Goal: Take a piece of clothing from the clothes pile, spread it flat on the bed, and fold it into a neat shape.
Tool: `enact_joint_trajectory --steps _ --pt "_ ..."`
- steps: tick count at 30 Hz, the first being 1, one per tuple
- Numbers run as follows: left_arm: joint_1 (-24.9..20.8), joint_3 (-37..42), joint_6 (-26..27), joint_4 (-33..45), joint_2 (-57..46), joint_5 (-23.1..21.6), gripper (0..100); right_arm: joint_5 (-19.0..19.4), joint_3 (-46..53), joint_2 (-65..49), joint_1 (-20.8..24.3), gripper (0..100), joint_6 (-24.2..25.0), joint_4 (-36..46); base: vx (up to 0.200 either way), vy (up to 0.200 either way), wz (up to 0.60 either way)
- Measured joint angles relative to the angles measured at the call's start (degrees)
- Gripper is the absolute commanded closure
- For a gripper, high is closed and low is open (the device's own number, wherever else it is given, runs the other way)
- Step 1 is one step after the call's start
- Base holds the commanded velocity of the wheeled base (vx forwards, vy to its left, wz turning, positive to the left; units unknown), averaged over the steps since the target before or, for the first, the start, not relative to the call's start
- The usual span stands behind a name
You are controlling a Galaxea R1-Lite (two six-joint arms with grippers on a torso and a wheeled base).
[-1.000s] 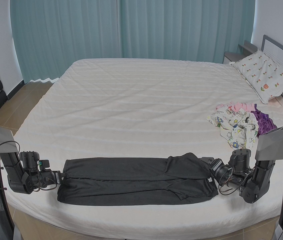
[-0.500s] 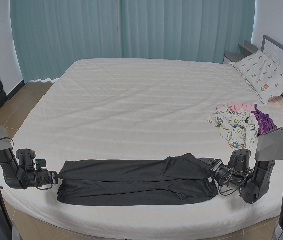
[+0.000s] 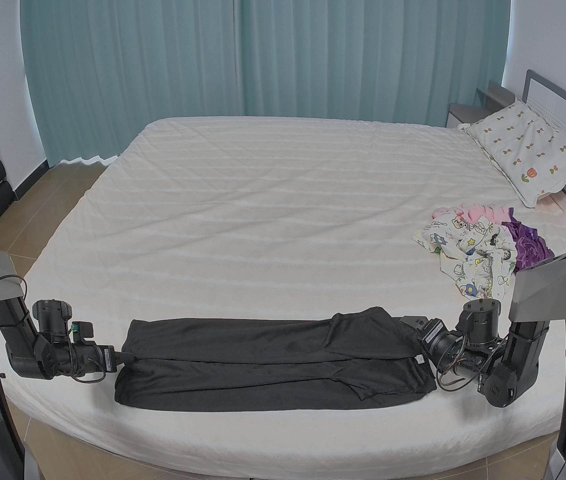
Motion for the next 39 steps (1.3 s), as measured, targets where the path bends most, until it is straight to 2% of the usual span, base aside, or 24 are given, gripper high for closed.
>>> enact_joint_trajectory --steps 6,8,12,15,20,27,39 --pt "0.0 0.2 -1.0 0.0 -1.3 -1.4 0 0.0 0.0 0.0 0.0 0 0.0 0.0 0.000 0.000 0.00" --pt "0.0 0.3 -2.4 0.1 -2.2 -2.6 0 0.0 0.0 0.0 0.0 0 0.0 0.0 0.000 0.000 0.00" --pt "-1.0 -0.1 -8.6 1.9 -4.0 -4.2 0 0.0 0.0 0.0 0.0 0 0.0 -0.1 0.000 0.000 0.00" --pt "-2.3 -0.8 -9.9 3.0 -5.0 -4.5 0 0.0 0.0 0.0 0.0 0 0.0 -0.1 0.000 0.000 0.00" --pt "-3.2 -1.9 -9.5 2.7 -3.8 -3.4 0 0.0 0.0 0.0 0.0 0 0.0 -0.1 0.000 0.000 0.00" --pt "-3.7 -3.1 -4.6 -0.7 1.0 1.8 0 0.0 0.0 0.0 0.0 0 0.0 -0.1 0.000 0.000 0.00" --pt "-6.2 -3.3 -4.7 -1.7 3.8 2.1 0 0.0 0.0 0.1 -0.1 0 0.0 -0.1 0.000 0.000 0.00"
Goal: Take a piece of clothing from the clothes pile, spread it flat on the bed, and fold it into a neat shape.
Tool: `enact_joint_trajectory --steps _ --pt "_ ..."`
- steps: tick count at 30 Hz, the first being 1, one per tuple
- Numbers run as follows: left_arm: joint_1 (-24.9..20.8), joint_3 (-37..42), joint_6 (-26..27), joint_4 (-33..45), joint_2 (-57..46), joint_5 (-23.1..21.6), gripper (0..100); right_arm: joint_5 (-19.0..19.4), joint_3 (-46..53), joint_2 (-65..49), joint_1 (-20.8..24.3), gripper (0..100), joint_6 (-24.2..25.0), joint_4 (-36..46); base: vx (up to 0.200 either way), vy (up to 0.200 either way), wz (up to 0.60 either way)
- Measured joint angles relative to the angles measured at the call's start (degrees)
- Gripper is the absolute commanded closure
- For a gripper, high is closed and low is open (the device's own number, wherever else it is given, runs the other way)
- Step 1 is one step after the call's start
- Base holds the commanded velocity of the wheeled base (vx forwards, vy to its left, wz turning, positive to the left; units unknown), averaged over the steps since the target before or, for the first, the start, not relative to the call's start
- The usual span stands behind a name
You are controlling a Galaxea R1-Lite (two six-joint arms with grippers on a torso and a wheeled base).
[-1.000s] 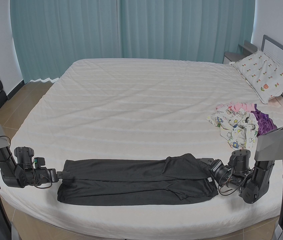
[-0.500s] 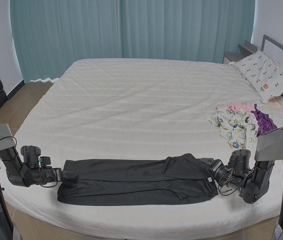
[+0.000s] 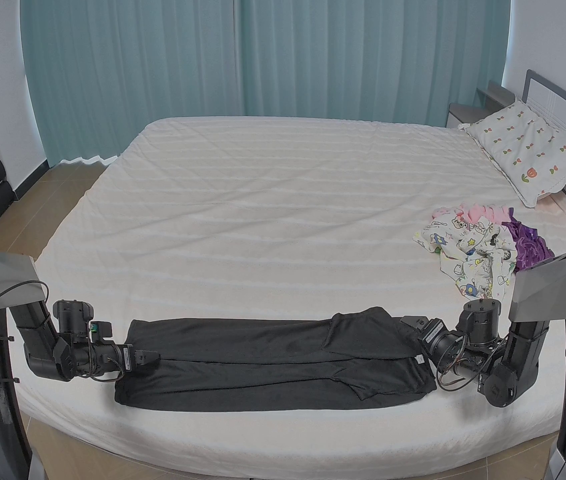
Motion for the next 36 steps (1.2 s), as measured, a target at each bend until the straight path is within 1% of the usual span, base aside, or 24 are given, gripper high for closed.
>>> enact_joint_trajectory --steps 15,25,31,36 --pt "-2.4 0.5 0.0 0.1 -0.1 0.0 0 0.0 0.1 0.0 0.0 0 0.0 0.0 0.000 0.000 0.00" --pt "-4.3 2.3 -0.1 0.5 -3.3 0.1 0 0.0 0.1 0.0 0.0 0 0.0 0.0 0.000 0.000 0.00" --pt "-4.6 3.6 0.0 0.7 -6.0 2.4 0 0.0 0.1 0.0 0.0 0 0.0 0.0 0.000 0.000 0.00" --pt "-4.9 5.0 0.0 0.7 -7.8 2.7 0 0.0 0.1 0.0 0.0 0 0.0 0.0 0.000 0.000 0.00"
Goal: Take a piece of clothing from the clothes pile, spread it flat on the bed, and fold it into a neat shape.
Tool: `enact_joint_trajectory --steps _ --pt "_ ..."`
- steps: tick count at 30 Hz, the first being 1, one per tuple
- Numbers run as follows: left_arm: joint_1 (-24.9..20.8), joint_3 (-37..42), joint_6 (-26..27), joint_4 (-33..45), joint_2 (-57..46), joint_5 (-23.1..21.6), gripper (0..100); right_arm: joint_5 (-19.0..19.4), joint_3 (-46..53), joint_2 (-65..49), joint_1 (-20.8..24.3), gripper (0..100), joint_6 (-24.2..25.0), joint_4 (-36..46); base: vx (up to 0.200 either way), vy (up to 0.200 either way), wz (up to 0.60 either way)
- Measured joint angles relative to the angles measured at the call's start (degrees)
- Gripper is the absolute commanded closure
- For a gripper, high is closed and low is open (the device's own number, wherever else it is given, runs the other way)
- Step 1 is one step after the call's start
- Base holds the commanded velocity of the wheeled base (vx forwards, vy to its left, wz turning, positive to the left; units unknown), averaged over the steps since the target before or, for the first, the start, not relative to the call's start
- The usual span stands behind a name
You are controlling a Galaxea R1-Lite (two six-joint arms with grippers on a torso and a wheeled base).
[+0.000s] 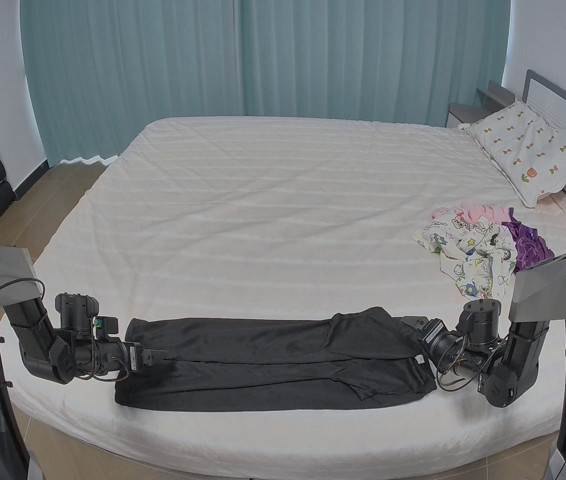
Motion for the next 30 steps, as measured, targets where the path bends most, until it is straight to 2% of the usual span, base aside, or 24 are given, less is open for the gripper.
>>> enact_joint_trajectory --steps 11,19,30 --pt "-0.2 0.0 0.3 0.3 -0.7 0.2 0 0.0 0.0 0.0 0.0 0 0.1 0.0 0.000 0.000 0.00" --pt "1.5 -2.3 0.4 1.4 2.7 1.4 0 0.0 0.0 0.0 0.0 0 0.1 0.0 0.000 0.000 0.00" --pt "1.3 -4.4 0.1 1.3 5.6 0.0 0 0.0 -0.1 0.0 -0.1 0 0.0 0.0 0.000 0.000 0.00"
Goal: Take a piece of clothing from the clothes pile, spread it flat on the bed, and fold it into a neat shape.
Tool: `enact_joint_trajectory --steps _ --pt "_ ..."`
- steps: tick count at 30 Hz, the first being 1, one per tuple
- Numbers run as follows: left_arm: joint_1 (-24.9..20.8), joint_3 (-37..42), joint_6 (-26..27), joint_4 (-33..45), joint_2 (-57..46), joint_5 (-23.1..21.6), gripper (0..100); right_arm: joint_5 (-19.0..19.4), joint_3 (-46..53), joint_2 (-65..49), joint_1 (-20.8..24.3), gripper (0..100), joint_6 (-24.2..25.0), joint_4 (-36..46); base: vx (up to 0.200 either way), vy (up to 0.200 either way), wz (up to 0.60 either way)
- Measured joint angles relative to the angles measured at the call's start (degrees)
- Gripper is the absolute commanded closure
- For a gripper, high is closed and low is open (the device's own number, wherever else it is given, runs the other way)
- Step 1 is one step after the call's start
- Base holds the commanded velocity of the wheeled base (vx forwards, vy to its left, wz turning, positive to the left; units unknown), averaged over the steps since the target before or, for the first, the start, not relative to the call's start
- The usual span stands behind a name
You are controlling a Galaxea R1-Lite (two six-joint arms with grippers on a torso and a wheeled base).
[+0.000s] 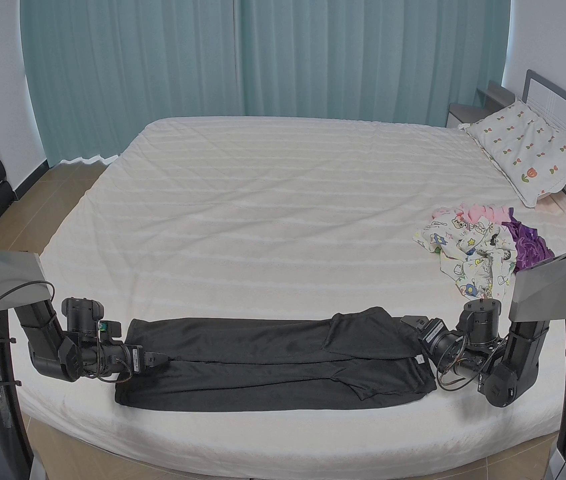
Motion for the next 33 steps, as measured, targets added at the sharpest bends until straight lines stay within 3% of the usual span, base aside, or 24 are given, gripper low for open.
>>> enact_joint_trajectory --steps 2,3,17,33 --pt "-0.1 -0.1 0.0 0.0 0.3 -0.2 0 0.0 0.0 0.0 0.0 0 0.0 0.0 0.000 0.000 0.00" --pt "-0.2 -0.2 -0.1 0.0 0.4 -0.5 100 0.0 0.0 0.0 0.0 0 0.0 0.0 0.000 0.000 0.00" --pt "0.2 0.0 -0.2 0.0 0.6 -1.4 100 0.0 0.1 0.0 0.0 0 0.0 0.0 0.000 0.000 0.00" --pt "6.6 -0.1 0.4 3.2 -3.1 -1.7 100 0.0 0.1 0.0 0.1 0 0.0 0.0 0.000 0.000 0.00"
